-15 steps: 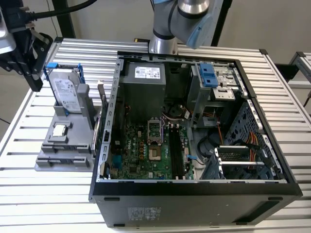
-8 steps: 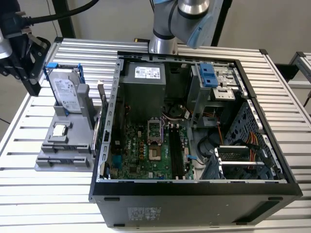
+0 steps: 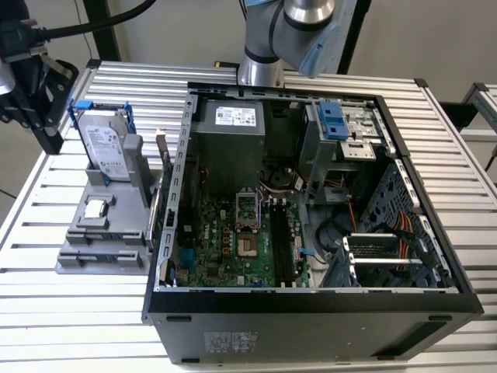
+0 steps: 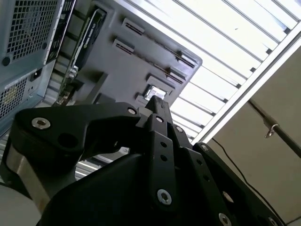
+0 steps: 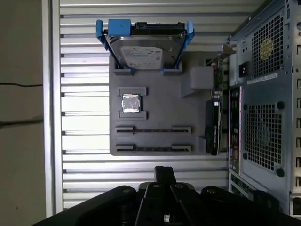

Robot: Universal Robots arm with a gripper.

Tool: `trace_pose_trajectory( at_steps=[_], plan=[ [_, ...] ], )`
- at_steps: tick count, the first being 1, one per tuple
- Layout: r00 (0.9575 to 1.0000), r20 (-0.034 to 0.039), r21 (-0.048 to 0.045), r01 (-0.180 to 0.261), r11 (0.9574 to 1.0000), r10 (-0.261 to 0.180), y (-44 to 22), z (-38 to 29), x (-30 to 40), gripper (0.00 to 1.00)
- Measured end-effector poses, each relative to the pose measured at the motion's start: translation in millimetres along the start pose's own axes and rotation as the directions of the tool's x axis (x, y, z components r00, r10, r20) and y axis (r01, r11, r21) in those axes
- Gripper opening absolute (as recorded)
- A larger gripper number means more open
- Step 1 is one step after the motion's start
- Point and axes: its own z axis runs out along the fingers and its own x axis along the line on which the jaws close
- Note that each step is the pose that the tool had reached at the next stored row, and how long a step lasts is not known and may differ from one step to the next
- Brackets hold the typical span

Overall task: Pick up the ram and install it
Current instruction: 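Pick up the ram and move it above insertion slot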

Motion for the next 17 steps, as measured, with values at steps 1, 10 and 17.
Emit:
trace_pose_trajectory(
  at_steps=[1, 10, 17],
  plan=[
    [1.0000, 0.0000, 0.0001, 0.000, 1.0000, 0.000, 0.6, 0.0, 0.3, 0.00],
    [1.0000, -0.0003, 0.0001, 0.004, 1.0000, -0.004, 4.1, 0.3, 0.5, 0.00],
    [1.0000, -0.0003, 0.0001, 0.004, 1.0000, -0.004, 4.1, 0.3, 0.5, 0.00]
  ],
)
